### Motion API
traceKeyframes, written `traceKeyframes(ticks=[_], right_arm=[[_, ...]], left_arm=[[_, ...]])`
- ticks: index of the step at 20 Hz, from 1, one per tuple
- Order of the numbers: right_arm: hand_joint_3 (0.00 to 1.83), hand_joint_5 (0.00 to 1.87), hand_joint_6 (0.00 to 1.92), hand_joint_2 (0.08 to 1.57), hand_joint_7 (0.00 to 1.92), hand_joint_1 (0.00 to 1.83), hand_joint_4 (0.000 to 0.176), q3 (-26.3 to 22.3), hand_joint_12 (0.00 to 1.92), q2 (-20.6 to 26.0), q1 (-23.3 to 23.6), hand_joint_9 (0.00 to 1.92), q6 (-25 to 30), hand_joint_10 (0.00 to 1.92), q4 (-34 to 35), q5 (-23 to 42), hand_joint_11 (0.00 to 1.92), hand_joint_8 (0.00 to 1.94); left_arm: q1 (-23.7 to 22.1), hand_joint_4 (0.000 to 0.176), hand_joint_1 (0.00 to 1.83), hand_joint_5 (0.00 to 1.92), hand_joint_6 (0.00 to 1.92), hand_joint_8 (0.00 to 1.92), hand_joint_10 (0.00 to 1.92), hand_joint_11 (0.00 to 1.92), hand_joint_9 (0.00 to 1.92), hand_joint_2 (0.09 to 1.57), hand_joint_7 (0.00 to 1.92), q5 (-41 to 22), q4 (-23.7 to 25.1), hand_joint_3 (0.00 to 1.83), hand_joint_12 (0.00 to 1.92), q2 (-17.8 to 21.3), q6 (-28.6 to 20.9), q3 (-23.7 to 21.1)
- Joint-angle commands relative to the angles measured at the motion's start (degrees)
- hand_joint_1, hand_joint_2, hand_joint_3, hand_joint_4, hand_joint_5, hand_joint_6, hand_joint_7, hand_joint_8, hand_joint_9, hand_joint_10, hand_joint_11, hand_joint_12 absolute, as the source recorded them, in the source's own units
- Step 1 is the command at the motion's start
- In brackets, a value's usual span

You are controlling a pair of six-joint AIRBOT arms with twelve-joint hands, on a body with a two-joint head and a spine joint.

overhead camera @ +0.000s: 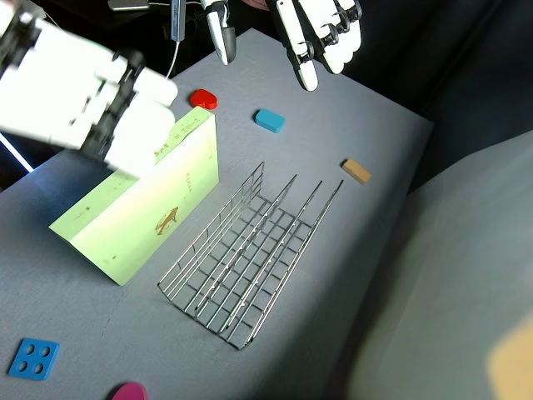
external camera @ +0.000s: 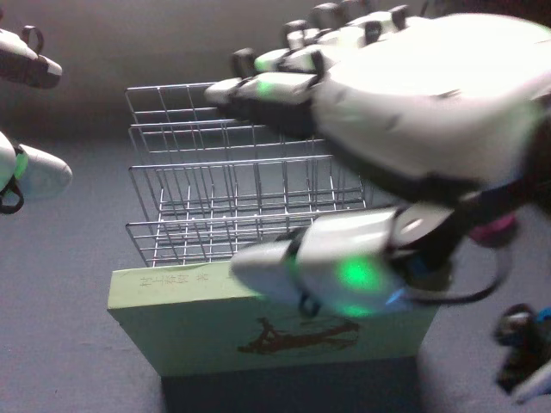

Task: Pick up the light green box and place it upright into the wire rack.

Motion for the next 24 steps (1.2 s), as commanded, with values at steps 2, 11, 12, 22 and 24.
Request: traceKeyframes(ticks=[2,11,12,22,24], right_arm=[[0.00,0.11,0.00,1.00,0.09,0.57,0.134,1.46,0.40,-2.85,0.12,0.03,1.43,0.00,-3.48,-0.81,0.00,0.00],[0.00,0.13,0.00,1.00,0.07,0.74,0.134,8.89,0.28,-13.75,-2.68,0.00,10.71,0.00,-0.29,-6.61,0.00,0.00],[0.00,0.13,0.00,0.99,0.07,0.75,0.134,10.04,0.28,-14.47,-2.79,0.00,10.35,0.00,1.86,-5.74,0.00,0.00],[0.00,0.13,0.00,0.99,0.04,0.76,0.133,15.82,0.25,-18.45,-3.99,0.00,4.71,0.00,9.94,-3.24,0.00,0.00],[0.00,0.13,0.00,0.99,0.03,0.76,0.134,15.96,0.22,-18.75,-4.37,0.00,3.49,0.00,11.39,-3.31,0.00,0.00]], left_arm=[[-0.76,0.094,0.31,0.28,0.00,0.01,0.00,0.00,0.14,1.16,0.16,-3.24,4.27,0.00,0.45,0.15,0.90,0.53],[0.12,0.094,0.30,0.27,0.00,0.00,0.00,0.00,0.14,1.17,0.17,-2.73,6.04,0.00,0.46,1.18,2.16,1.76],[0.41,0.095,0.29,0.25,0.00,0.00,0.00,0.00,0.14,1.17,0.16,-3.56,6.04,0.00,0.46,1.58,2.16,1.97],[0.53,0.094,0.28,0.26,0.00,0.00,0.00,0.00,0.15,1.18,0.18,-3.83,6.59,0.00,0.45,2.69,2.11,2.30],[0.52,0.094,0.28,0.26,0.00,0.00,0.00,0.00,0.15,1.18,0.17,-3.83,6.59,0.00,0.45,2.69,1.90,2.29]])
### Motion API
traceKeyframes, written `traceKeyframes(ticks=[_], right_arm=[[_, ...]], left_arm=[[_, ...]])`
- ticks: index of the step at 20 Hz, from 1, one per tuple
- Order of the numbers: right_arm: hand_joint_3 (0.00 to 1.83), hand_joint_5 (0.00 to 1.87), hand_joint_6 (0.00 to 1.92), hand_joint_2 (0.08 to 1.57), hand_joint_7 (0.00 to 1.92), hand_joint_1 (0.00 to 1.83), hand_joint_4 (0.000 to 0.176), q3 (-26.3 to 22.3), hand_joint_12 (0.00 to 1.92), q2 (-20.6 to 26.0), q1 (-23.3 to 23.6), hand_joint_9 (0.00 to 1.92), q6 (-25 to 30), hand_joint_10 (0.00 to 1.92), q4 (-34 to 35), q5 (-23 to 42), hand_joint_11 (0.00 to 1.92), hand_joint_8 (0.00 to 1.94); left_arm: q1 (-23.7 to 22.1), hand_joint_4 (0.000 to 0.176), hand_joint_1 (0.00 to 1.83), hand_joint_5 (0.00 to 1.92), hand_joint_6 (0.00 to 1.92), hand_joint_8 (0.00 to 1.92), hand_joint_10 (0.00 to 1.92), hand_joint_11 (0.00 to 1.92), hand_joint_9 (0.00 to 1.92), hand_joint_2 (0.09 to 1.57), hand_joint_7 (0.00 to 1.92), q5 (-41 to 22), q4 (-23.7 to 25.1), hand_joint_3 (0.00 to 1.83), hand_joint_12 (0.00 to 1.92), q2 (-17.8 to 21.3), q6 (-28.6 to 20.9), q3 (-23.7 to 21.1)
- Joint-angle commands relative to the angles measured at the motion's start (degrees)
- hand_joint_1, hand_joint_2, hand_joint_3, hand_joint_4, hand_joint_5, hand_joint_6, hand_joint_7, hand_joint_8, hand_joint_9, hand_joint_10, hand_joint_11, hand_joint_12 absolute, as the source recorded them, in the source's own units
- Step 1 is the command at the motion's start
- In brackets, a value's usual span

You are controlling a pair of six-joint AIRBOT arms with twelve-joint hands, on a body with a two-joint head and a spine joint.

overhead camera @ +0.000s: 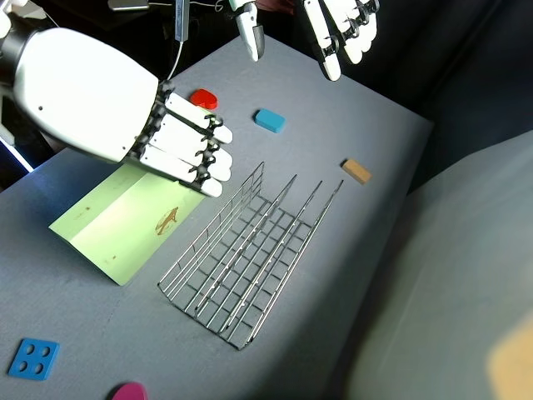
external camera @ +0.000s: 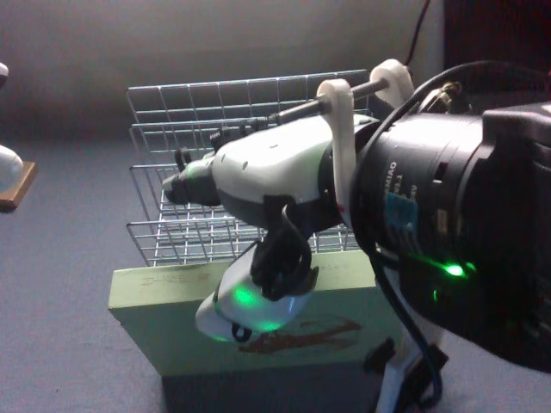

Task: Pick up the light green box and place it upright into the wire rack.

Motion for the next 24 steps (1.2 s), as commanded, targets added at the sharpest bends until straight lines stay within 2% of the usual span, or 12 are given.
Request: traceKeyframes(ticks=[1,6,9,14,17,19,21,23,24], right_arm=[[0.00,0.13,0.00,0.99,0.03,0.76,0.134,0.00,0.22,-0.06,-0.16,0.00,0.04,0.00,-2.71,1.48,0.00,0.00],[0.00,0.12,0.00,0.99,0.03,0.76,0.134,0.05,0.18,-0.14,-1.42,0.00,-0.25,0.00,-2.28,0.88,0.00,0.00],[0.00,0.12,0.00,0.99,0.03,0.76,0.134,0.16,0.20,-0.30,-2.39,0.00,-0.29,0.00,-2.30,0.81,0.00,0.00],[0.00,0.12,0.00,0.99,0.03,0.76,0.134,0.81,0.21,-0.43,-3.92,0.00,-0.20,0.00,-2.31,0.65,0.00,0.00],[0.00,0.17,0.01,0.98,0.08,0.82,0.129,1.54,0.35,-0.69,-4.89,0.01,-0.22,0.00,-2.56,0.86,0.00,0.01],[0.00,0.21,0.01,0.98,0.12,0.86,0.106,2.29,0.45,-1.01,-5.14,0.05,-0.14,0.01,-2.58,0.98,0.00,0.01],[0.00,0.25,0.01,1.01,0.21,0.89,0.065,2.87,0.60,-1.21,-5.31,0.14,-0.16,0.01,-2.59,1.10,0.00,0.01],[0.01,0.36,0.01,1.06,0.36,0.98,0.018,3.53,0.98,-1.49,-5.43,0.31,-0.19,0.02,-2.80,1.24,0.00,0.01],[0.01,0.40,0.01,1.07,0.43,1.00,0.001,3.70,1.13,-1.58,-5.41,0.38,-0.19,0.03,-2.80,1.26,0.00,0.01]], left_arm=[[-0.33,0.094,0.28,0.26,0.00,0.00,0.00,0.00,0.15,1.18,0.17,-3.31,4.31,0.00,0.45,0.11,0.05,0.13],[-0.34,0.094,0.28,0.26,0.00,0.00,0.00,0.00,0.15,1.17,0.17,-3.31,4.31,0.00,0.45,0.11,-0.40,0.12],[-0.33,0.094,0.28,0.26,0.00,0.00,0.00,0.00,0.14,1.17,0.16,-3.30,4.30,0.00,0.53,0.11,-0.45,0.03],[-0.33,0.094,0.28,0.26,0.00,0.00,0.00,0.00,0.13,1.17,0.13,-3.05,4.30,0.00,0.50,0.11,-0.61,0.12],[-0.32,0.094,0.29,0.26,0.00,0.00,0.00,0.00,0.13,1.17,0.13,-2.95,4.30,0.00,0.50,0.11,-0.60,0.10],[-0.35,0.095,0.30,0.26,0.00,0.00,0.00,0.00,0.14,1.16,0.13,-2.95,4.30,0.00,0.50,0.11,-0.61,0.09],[-0.35,0.095,0.29,0.26,0.00,0.00,0.00,0.00,0.14,1.17,0.13,-2.75,4.30,0.00,0.50,0.11,-0.65,0.01],[-0.34,0.095,0.29,0.26,0.00,0.00,0.00,0.00,0.13,1.17,0.13,-2.71,4.30,0.00,0.50,0.11,-0.65,-0.03],[-0.34,0.095,0.29,0.26,0.00,0.00,0.00,0.00,0.13,1.17,0.14,-2.53,4.30,0.00,0.50,0.11,-0.65,-0.02]])
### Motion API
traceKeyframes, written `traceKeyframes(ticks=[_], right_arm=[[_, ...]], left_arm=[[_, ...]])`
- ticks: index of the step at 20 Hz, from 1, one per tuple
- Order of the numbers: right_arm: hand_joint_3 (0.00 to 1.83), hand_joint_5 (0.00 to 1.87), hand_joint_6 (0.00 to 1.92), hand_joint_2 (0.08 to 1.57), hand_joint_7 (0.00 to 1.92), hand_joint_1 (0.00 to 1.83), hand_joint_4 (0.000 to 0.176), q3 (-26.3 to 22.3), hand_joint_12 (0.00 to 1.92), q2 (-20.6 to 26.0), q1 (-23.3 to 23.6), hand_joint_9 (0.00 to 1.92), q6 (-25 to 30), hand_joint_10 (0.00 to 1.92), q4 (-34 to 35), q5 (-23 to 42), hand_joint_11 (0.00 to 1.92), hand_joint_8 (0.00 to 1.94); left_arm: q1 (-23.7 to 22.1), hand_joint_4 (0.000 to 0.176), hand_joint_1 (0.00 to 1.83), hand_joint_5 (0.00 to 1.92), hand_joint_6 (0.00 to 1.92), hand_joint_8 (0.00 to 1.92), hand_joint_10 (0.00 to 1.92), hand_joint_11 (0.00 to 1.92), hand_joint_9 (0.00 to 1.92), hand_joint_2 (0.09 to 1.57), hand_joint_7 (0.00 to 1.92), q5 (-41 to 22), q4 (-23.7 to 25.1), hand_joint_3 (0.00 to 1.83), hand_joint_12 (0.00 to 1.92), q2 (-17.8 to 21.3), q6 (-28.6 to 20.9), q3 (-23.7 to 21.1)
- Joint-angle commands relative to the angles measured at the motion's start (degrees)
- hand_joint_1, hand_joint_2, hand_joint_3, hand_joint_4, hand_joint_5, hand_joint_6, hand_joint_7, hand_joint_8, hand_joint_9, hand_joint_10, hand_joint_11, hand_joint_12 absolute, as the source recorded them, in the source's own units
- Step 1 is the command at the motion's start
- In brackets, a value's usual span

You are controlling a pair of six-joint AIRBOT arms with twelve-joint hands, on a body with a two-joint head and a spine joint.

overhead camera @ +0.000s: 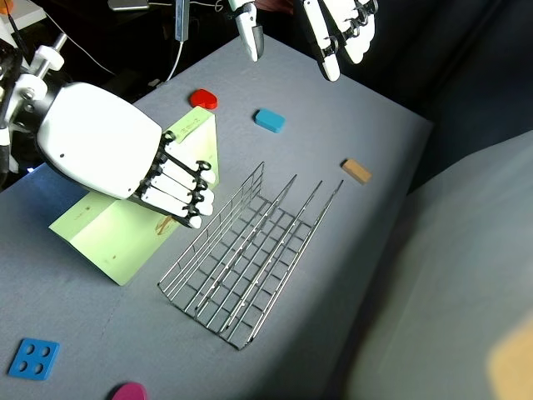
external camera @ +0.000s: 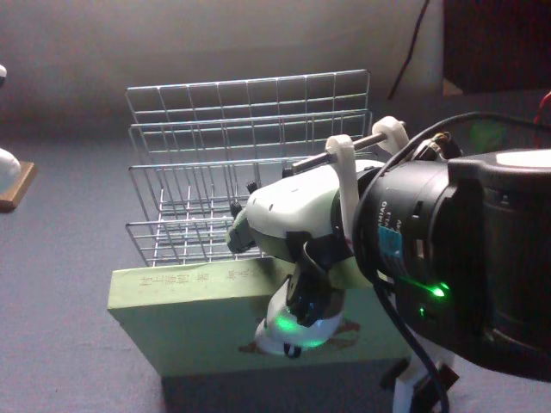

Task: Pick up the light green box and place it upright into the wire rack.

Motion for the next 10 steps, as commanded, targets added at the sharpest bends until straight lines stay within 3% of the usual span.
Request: traceKeyframes(ticks=[1,6,7,8,9,10], right_arm=[[0.00,0.45,0.02,1.08,0.49,1.01,0.000,0.09,1.22,-0.18,0.50,0.45,0.11,0.03,-3.49,1.87,0.02,0.01],[0.00,0.85,0.06,1.10,0.86,1.05,0.000,0.11,1.37,-0.15,0.77,0.80,-0.05,0.08,-3.68,1.92,0.30,0.04],[0.00,0.90,0.86,1.14,0.96,1.09,0.000,0.11,1.40,-0.09,0.81,0.90,-0.06,0.13,-3.73,1.92,0.38,0.05],[0.00,0.87,1.06,1.14,0.97,1.18,0.000,0.11,1.44,0.00,0.89,0.99,-0.06,0.21,-3.84,1.92,0.50,0.85],[0.00,0.85,1.08,1.15,0.97,1.20,0.000,0.11,1.50,0.08,0.94,0.95,-0.07,0.50,-3.86,1.92,0.54,1.06],[0.00,0.88,1.02,1.14,1.00,1.22,0.000,0.11,1.58,0.18,1.00,0.90,-0.10,0.84,-3.86,1.94,0.59,1.10]], left_arm=[[-0.34,0.095,0.29,0.26,0.00,0.01,0.00,0.00,0.13,1.17,0.14,-2.87,4.30,0.00,0.50,0.11,-0.06,-0.02],[-0.34,0.093,0.29,0.29,0.01,0.01,0.00,0.00,0.15,1.18,0.16,-2.38,4.23,0.00,0.53,0.11,-0.06,-0.08],[-0.33,0.093,0.29,0.30,0.01,0.00,0.00,0.00,0.15,1.18,0.17,-2.19,4.11,0.00,0.55,0.11,-0.06,-0.08],[-0.33,0.093,0.29,0.30,0.01,0.00,0.00,0.00,0.15,1.19,0.17,-2.04,4.05,0.00,0.55,0.11,-0.06,-0.08],[-0.34,0.093,0.29,0.30,0.00,0.01,0.00,0.00,0.15,1.19,0.17,-2.04,4.05,0.00,0.55,0.11,-0.06,-0.08],[-0.33,0.093,0.30,0.29,0.00,0.01,0.00,0.00,0.15,1.19,0.18,-2.04,4.05,0.00,0.55,0.11,-0.06,-0.08]])
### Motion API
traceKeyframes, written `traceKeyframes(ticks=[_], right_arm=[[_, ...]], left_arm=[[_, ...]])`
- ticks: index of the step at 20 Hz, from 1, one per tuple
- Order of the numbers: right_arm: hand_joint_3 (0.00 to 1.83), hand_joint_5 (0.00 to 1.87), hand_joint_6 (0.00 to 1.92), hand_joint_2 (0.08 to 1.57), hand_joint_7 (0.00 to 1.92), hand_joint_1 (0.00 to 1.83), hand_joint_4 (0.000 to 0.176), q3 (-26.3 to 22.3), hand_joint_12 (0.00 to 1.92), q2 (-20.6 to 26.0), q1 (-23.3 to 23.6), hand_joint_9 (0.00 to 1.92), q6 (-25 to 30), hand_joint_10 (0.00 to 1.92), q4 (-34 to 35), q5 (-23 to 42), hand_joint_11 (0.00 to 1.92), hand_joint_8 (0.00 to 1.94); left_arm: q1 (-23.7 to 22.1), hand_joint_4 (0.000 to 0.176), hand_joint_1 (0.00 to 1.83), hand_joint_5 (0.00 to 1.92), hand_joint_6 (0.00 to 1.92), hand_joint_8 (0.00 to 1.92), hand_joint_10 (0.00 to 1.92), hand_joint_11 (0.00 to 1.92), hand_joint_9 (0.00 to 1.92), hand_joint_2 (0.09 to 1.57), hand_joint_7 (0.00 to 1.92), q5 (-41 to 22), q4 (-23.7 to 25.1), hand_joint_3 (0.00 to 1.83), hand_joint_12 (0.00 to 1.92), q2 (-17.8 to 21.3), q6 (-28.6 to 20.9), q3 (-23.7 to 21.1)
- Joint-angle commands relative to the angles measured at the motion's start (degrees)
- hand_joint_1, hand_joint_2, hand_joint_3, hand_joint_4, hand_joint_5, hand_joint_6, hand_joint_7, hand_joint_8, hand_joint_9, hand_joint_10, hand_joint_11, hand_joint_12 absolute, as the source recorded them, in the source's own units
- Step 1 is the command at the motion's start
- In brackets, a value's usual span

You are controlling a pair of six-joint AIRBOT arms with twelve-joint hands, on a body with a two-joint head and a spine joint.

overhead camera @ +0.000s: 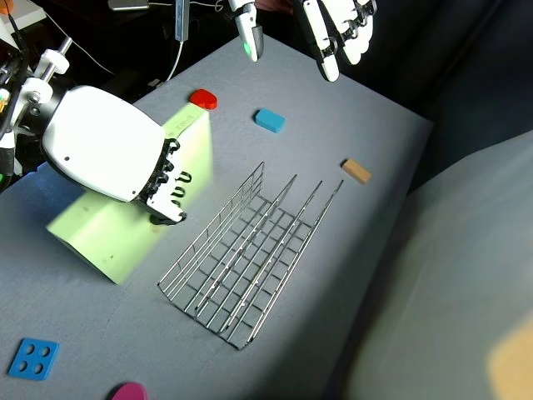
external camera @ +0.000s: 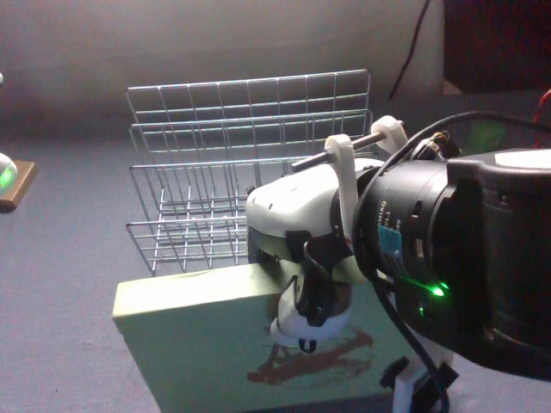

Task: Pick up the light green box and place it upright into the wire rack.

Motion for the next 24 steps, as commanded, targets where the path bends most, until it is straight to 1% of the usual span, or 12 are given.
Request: traceKeyframes(ticks=[1,2,3,7,10,12,14,16,19,24], right_arm=[[0.00,0.91,0.98,1.13,1.02,1.23,0.000,0.09,1.62,0.08,0.95,0.87,0.02,1.02,-3.58,1.64,0.62,1.09],[0.00,0.94,0.94,1.12,1.03,1.23,0.000,0.06,1.65,0.17,1.02,0.86,-0.03,1.10,-3.58,1.66,0.65,1.08],[0.00,0.94,0.93,1.12,1.03,1.23,0.000,0.04,1.66,0.25,1.14,0.86,-0.10,1.14,-3.57,1.76,0.67,1.07],[0.00,0.94,0.93,1.12,1.02,1.23,0.000,-1.80,1.67,2.49,3.80,0.85,-1.25,1.18,-3.56,2.21,0.68,1.10],[0.00,0.93,0.95,1.13,1.00,1.23,0.000,-3.40,1.62,5.00,7.73,0.84,-3.42,1.18,-3.45,2.70,0.69,1.12],[0.00,0.93,0.94,1.13,1.00,1.23,0.000,-3.61,1.61,6.61,11.03,0.84,-5.68,1.18,-1.84,3.35,0.69,1.13],[0.00,0.93,0.94,1.13,1.00,1.23,0.000,-3.36,1.61,7.26,13.60,0.83,-7.82,1.20,-1.89,3.61,0.70,1.13],[0.00,0.93,0.94,1.13,1.00,1.23,0.000,-2.33,1.60,7.33,16.04,0.83,-9.77,1.20,-2.03,4.56,0.70,1.13],[0.00,0.93,0.95,1.13,0.99,1.23,0.000,-0.01,1.59,6.85,18.12,0.83,-10.94,1.21,-2.77,5.98,0.71,1.14],[0.00,0.92,0.96,1.13,0.99,1.23,0.000,4.69,1.56,3.76,18.62,0.83,-11.68,1.21,-6.10,6.72,0.74,1.15]], left_arm=[[-0.33,0.093,0.30,0.29,0.00,0.00,0.00,0.00,0.15,1.19,0.18,-2.96,4.07,0.00,0.57,0.12,-0.08,-0.08],[-0.33,0.093,0.30,0.29,0.00,0.00,0.00,0.00,0.16,1.19,0.18,-2.93,4.07,0.00,0.60,0.12,-0.08,-0.10],[-0.33,0.093,0.30,0.30,0.00,0.00,0.00,0.00,0.16,1.19,0.18,-2.93,4.07,0.00,0.62,0.12,-0.08,-0.11],[-0.34,0.093,0.30,0.29,0.00,0.00,0.00,0.00,0.16,1.19,0.17,-2.69,4.07,0.00,0.55,0.12,-0.08,-0.18],[-0.35,0.093,0.30,0.31,0.00,0.00,0.00,0.00,0.16,1.19,0.18,-1.91,4.05,0.00,0.62,0.12,-0.09,-0.35],[-0.36,0.093,0.30,0.30,0.00,0.00,0.00,0.00,0.16,1.19,0.18,-1.74,4.04,0.00,0.59,0.12,-0.18,-0.34],[-0.35,0.093,0.30,0.30,0.00,0.00,0.00,0.00,0.16,1.19,0.17,-1.55,4.03,0.00,0.57,0.12,-0.18,-0.35],[-0.34,0.093,0.30,0.30,0.00,0.00,0.00,0.00,0.16,1.19,0.18,-1.42,4.03,0.00,0.59,0.14,-0.17,-0.31],[-0.36,0.093,0.31,0.30,0.00,0.00,0.00,0.00,0.16,1.19,0.18,-1.35,4.03,0.00,0.60,0.16,-0.20,-0.31],[-0.42,0.093,0.30,0.30,0.00,0.00,0.00,0.00,0.16,1.19,0.18,-1.35,4.04,0.00,0.57,0.17,-0.23,-0.35]])
